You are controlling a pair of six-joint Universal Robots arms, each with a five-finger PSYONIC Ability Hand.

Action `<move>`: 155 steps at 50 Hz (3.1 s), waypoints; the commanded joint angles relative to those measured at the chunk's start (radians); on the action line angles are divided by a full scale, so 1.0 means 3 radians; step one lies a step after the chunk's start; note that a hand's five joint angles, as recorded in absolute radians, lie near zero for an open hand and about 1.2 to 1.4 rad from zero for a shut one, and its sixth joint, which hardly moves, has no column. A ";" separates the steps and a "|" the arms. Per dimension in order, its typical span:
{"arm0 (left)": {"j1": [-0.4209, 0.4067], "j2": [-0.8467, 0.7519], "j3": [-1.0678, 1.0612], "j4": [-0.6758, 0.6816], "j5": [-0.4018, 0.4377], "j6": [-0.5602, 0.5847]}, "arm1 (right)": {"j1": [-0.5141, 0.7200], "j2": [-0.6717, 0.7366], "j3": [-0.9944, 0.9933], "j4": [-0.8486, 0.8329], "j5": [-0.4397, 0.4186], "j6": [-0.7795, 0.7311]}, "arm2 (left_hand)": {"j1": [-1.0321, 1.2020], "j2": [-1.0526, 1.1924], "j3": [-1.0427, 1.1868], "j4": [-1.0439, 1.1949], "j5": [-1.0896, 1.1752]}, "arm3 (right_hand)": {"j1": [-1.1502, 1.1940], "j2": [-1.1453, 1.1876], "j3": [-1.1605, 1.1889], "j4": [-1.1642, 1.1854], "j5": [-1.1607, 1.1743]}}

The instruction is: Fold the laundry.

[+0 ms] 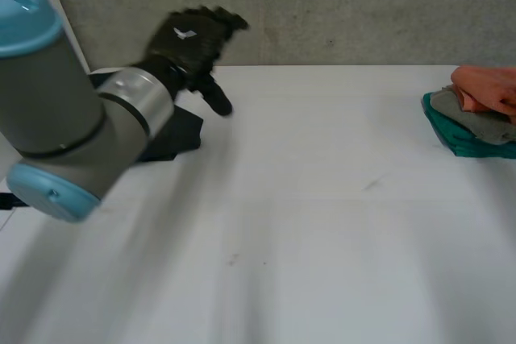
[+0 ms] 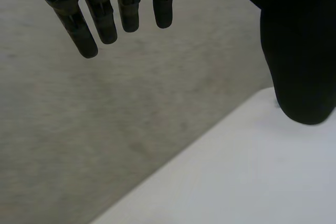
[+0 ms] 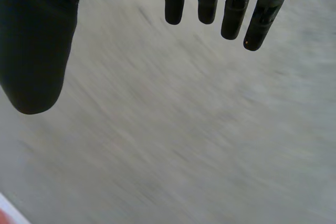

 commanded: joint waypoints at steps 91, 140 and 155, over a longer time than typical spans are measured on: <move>0.1488 -0.2391 0.1219 0.0645 0.0061 0.1794 | 0.0991 -0.0357 0.1778 0.0452 -0.0223 -0.0339 | 0.2267 0.2297 0.2284 0.2306 0.2294 | -0.0110 -0.0163 -0.0130 -0.0208 -0.0214; 0.0173 -0.0566 -0.0524 0.0778 -0.0583 0.0571 | 0.0838 -0.0419 0.1583 0.0550 -0.0064 -0.0323 | -0.0057 -0.0027 -0.0040 -0.0018 -0.0030 | -0.0110 -0.0163 -0.0130 -0.0208 -0.0214; 0.1079 -0.1823 0.0565 0.0778 -0.0241 0.1354 | 0.0889 -0.0352 0.1599 0.0544 -0.0054 -0.0344 | -0.0047 -0.0018 -0.0030 -0.0008 -0.0021 | -0.0110 -0.0163 -0.0130 -0.0208 -0.0214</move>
